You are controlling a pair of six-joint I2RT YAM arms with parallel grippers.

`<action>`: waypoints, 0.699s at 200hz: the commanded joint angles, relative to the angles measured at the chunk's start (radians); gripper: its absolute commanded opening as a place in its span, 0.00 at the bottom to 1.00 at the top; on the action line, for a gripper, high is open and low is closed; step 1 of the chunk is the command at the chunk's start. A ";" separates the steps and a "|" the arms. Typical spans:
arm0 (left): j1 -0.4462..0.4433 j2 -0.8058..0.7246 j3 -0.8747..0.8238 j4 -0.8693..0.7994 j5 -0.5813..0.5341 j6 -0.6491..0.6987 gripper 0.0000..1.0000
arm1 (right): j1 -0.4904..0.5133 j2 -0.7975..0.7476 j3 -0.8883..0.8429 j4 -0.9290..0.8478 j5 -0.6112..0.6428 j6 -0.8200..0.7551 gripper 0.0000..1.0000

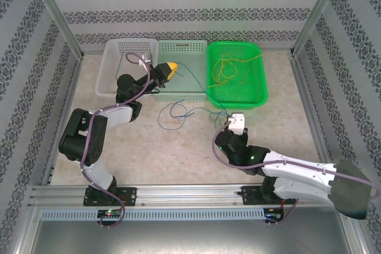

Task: Untangle the cables

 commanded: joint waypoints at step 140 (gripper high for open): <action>0.024 -0.367 0.255 -1.263 0.220 0.977 0.00 | -0.400 -0.423 -0.002 -0.173 -0.489 0.102 0.76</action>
